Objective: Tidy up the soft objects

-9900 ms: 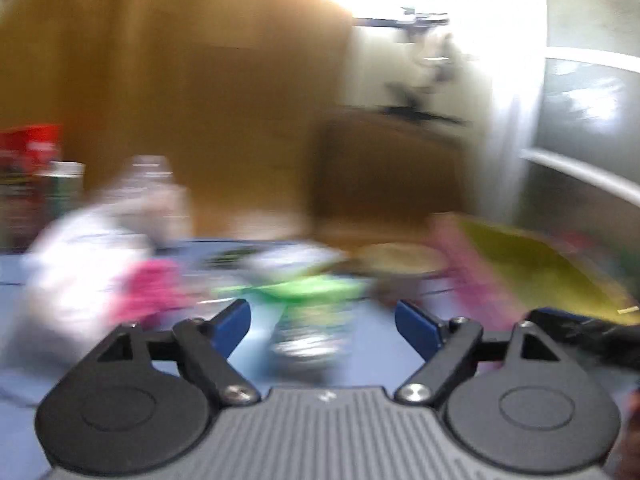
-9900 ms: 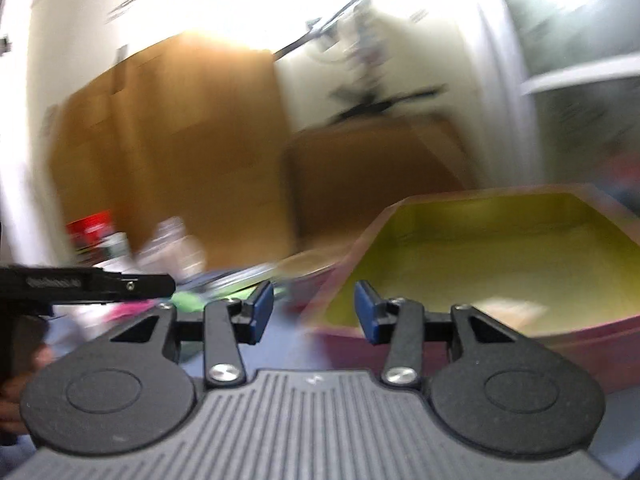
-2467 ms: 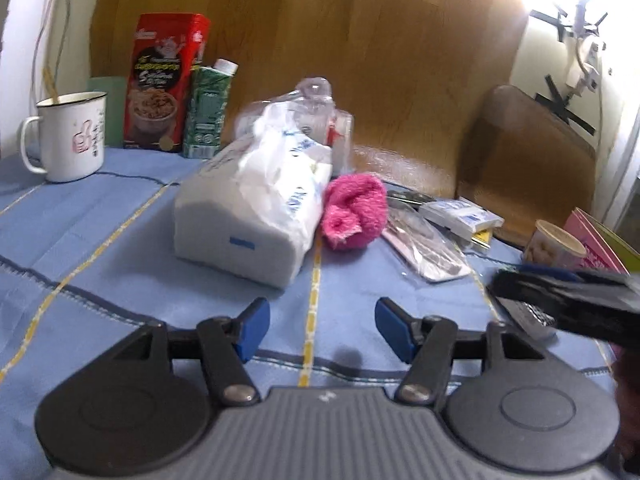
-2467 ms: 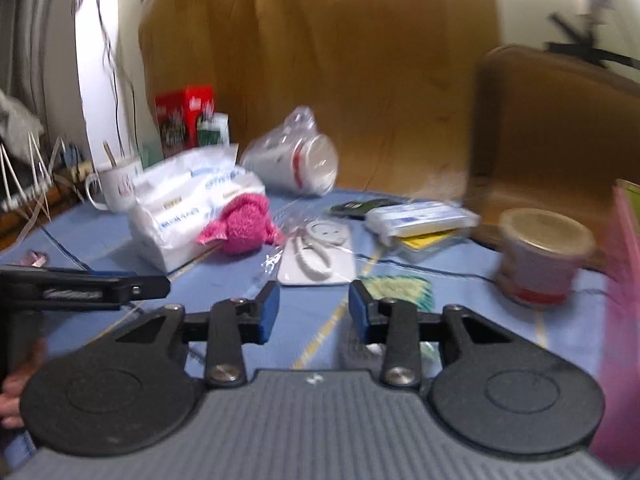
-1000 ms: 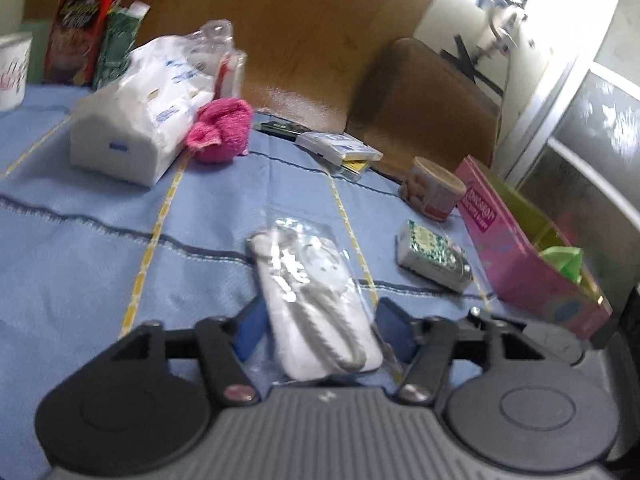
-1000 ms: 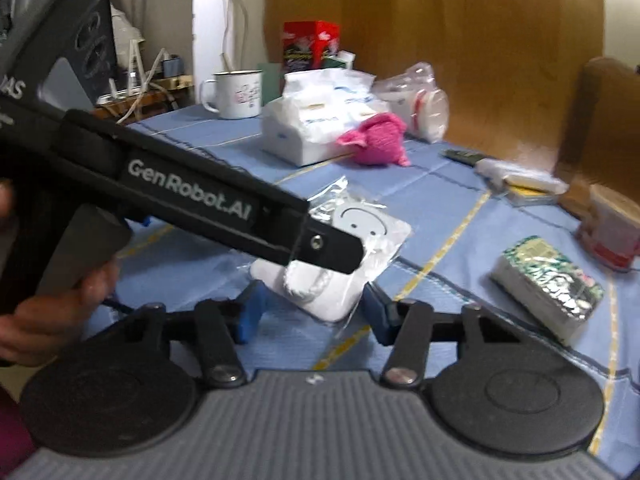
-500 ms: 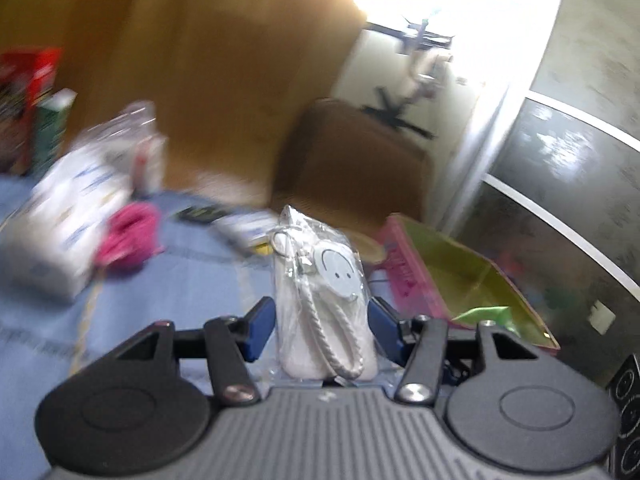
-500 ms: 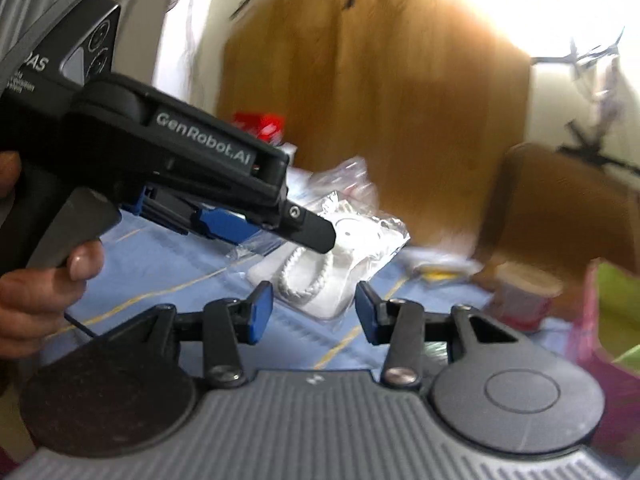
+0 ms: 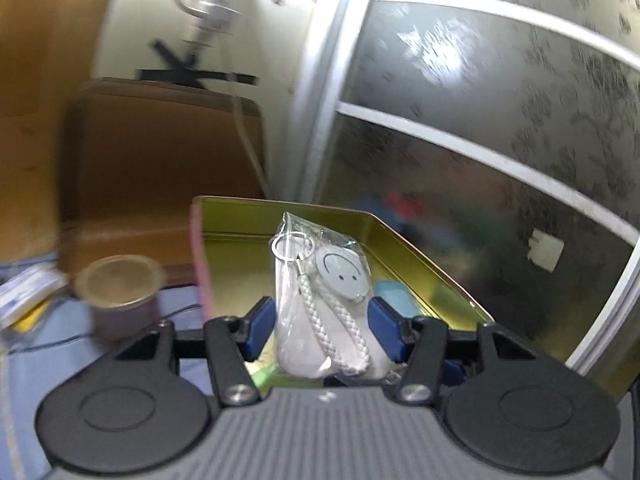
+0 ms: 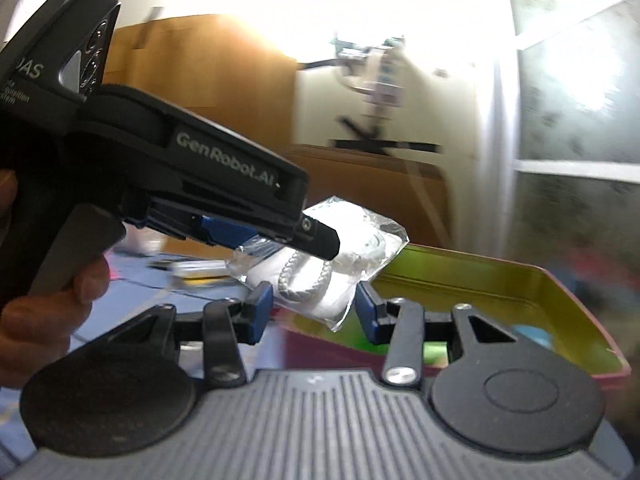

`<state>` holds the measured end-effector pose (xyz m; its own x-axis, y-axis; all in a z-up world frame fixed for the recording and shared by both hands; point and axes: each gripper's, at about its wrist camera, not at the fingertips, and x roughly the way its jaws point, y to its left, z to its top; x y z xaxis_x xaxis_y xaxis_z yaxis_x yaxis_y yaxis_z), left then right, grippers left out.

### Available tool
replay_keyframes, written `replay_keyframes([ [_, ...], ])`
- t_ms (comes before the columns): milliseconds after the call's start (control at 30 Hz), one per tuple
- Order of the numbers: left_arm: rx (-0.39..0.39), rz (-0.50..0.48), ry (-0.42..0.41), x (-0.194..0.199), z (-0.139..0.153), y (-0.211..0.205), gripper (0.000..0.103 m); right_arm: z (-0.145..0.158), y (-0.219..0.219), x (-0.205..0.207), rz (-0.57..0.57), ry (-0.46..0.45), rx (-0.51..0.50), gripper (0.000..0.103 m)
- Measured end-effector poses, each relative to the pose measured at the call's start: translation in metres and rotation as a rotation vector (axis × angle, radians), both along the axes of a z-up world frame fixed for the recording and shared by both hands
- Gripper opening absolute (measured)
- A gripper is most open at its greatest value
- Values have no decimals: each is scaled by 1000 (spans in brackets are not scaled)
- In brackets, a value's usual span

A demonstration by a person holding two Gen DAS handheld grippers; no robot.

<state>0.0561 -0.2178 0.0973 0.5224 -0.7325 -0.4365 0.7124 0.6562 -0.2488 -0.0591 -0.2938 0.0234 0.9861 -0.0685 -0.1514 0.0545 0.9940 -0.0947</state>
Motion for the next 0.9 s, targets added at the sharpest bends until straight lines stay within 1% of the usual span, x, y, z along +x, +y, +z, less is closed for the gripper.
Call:
replay_keyframes([
  [67,23,-15,7,8,-7,-21,52,-3,-16,4,-37,16,18,48],
  [133,46,-8,14,15,-15,-36,53,-8,-28,11,-72,36,26,48],
  [167,63,2,5,17,-18,-42,55,-11,-34,15,-92,46,23,48],
  [233,95,24,-26,18,-20,-50,55,-16,-44,29,-144,69,12,49],
  [300,117,48,-36,18,-21,-52,57,-17,-53,38,-189,77,30,49],
  [400,129,71,-49,14,-17,-44,63,-17,-64,37,-200,63,92,49],
  [500,153,115,-62,11,-12,-39,65,-17,-62,27,-214,53,92,49],
  [600,158,132,-57,5,-8,-31,66,-16,-59,18,-220,46,112,49],
  [700,186,156,-65,-3,-6,-23,67,-14,-57,10,-220,37,133,49],
  [800,215,186,-76,-11,-5,-11,70,-9,-54,3,-216,28,147,49],
  [900,229,219,-77,-15,-6,3,71,-5,-53,2,-206,26,162,49],
])
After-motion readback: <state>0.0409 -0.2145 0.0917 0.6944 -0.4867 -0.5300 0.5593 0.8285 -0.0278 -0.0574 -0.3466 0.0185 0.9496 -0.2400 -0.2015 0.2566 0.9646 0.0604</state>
